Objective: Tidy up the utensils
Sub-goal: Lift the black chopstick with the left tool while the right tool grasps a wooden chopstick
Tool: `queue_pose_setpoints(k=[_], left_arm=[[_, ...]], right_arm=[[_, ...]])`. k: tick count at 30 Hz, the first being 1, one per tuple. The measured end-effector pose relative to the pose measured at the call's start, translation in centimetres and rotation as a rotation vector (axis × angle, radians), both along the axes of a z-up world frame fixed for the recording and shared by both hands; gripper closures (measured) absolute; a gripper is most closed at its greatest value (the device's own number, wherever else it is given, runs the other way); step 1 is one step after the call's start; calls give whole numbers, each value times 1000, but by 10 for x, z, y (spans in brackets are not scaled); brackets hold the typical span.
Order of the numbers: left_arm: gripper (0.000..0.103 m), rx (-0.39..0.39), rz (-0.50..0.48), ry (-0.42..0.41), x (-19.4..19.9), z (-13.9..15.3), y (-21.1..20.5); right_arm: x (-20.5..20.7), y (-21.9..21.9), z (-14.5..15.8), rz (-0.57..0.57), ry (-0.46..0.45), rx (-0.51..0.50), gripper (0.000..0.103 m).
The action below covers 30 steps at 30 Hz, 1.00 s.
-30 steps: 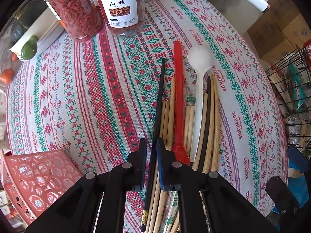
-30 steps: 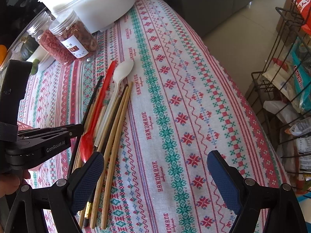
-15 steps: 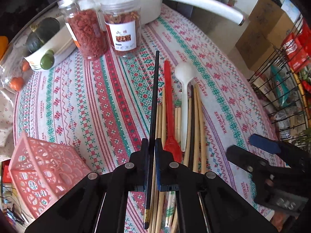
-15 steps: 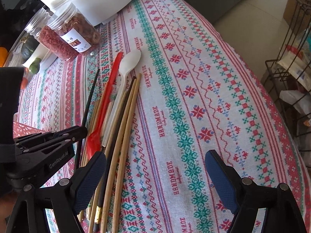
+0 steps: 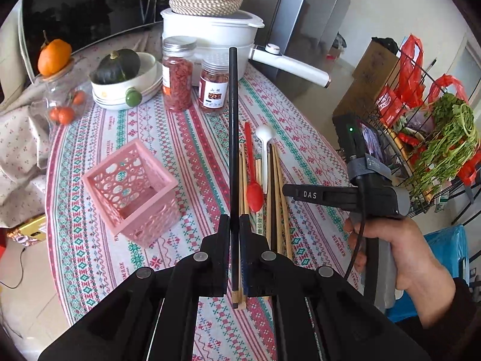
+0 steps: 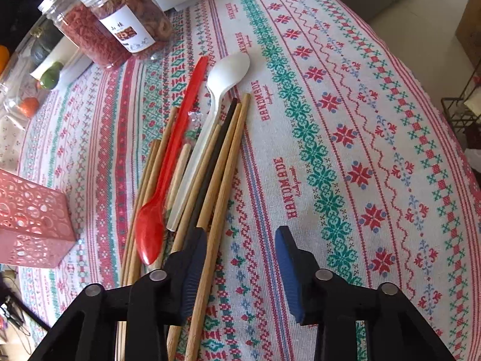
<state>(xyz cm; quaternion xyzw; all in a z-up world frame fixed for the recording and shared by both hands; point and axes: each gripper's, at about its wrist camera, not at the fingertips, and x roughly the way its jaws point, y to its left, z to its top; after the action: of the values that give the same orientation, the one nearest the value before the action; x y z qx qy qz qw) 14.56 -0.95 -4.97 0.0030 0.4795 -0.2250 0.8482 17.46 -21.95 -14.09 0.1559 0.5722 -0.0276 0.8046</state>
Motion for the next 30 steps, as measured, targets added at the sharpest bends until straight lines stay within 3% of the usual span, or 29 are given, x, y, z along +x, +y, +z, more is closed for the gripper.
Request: queue_pose_setpoints(k=[7, 10, 15, 20, 26, 30], left_arm=[[97, -36, 42, -16, -15, 6, 31], [98, -44, 57, -35, -21, 11, 42], [98, -60, 73, -77, -30, 24, 59], [98, -77, 91, -102, -37, 31, 70], [98, -116, 123, -211, -46, 60, 84], [98, -169, 161, -301, -51, 86, 97]], right_arm=[[9, 12, -9, -9, 1, -31, 72], [9, 23, -9, 12, 7, -86, 80], [7, 23, -13, 2, 33, -72, 92], [-3, 17, -12, 9, 39, -41, 95], [-16, 9, -8, -14, 51, -48, 98], [-24, 6, 18, -31, -29, -28, 98]])
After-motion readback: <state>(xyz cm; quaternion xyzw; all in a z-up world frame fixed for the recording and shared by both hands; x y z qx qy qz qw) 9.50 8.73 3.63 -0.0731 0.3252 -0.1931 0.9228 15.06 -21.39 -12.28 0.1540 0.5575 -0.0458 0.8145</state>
